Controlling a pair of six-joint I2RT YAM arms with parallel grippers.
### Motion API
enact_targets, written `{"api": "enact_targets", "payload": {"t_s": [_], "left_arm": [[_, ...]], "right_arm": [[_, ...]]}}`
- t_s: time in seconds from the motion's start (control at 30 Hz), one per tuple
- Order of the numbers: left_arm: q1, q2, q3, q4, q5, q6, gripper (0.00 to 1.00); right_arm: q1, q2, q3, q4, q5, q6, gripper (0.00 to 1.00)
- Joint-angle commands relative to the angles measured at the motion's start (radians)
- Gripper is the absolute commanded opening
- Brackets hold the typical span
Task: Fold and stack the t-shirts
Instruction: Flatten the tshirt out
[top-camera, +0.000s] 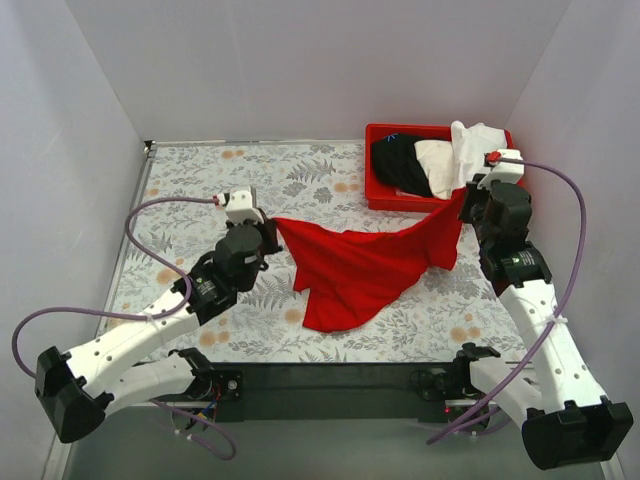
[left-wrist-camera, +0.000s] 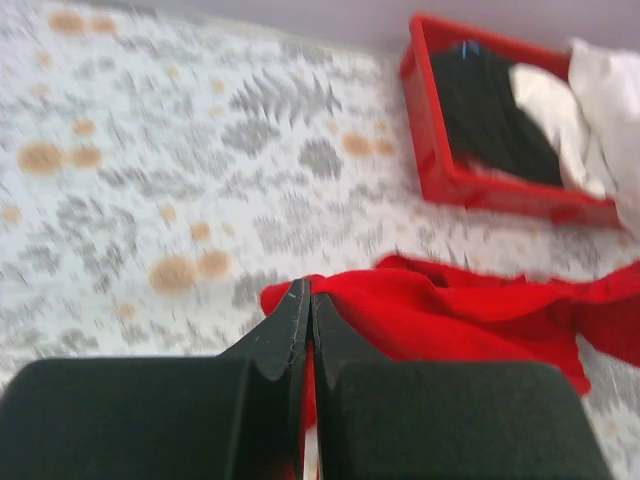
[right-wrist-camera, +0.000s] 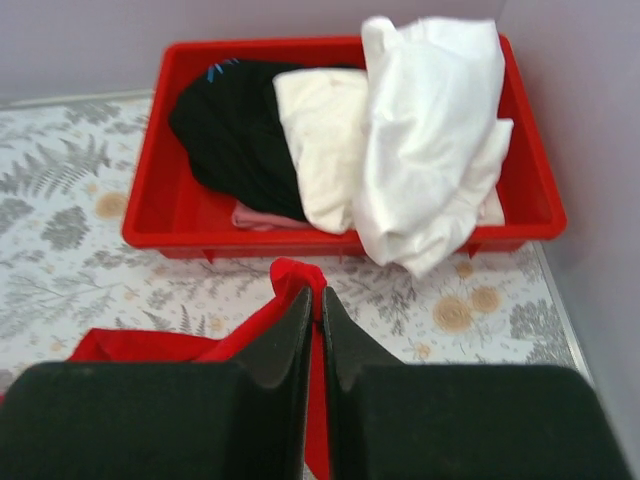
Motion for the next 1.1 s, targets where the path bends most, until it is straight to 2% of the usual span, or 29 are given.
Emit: {"api": "enact_targets", "payload": {"t_s": [0.0,0.13,0.23,0.3,0.47,0.7,0.8,0.93,1.07], "left_arm": [[0.105,0.054,0.118,0.091,0.017,0.198,0.00],[0.248,0.052,0.230,0.082,0.032,0.251,0.00],[0.282,0.049,0.311,0.054,0.026,0.303,0.00],[0.286,0.058,0.361,0.034,-0.011,0.328,0.00],[0.292,0.043,0.486,0.037,-0.042,0.423,0.00],[0.291,0.068,0.807,-0.101,0.075,0.498,0.00],[0.292,0.069,0.879,-0.142,0.138,0.505,0.00],[0.292,0.046,0.989,-0.167,0.182,0.523,0.00],[0.292,0.039,1.063,-0.216,0.234,0.526,0.00]], "right_arm": [[-0.006,-0.010,0.114,0.032,-0.115,-0.022,0.01],[-0.007,-0.001,0.221,0.046,-0.233,-0.013,0.01],[-0.006,0.028,0.299,0.057,-0.295,-0.012,0.01],[-0.006,0.049,0.344,0.063,-0.362,-0.013,0.01],[-0.004,0.072,0.496,0.064,-0.419,-0.018,0.01],[-0.004,0.080,0.743,0.034,-0.551,-0.002,0.01],[-0.003,0.091,0.823,0.011,-0.589,0.007,0.01],[-0.003,0.132,1.052,-0.047,-0.626,0.008,0.01],[-0.004,0.175,1.212,-0.081,-0.660,0.030,0.01]]}}
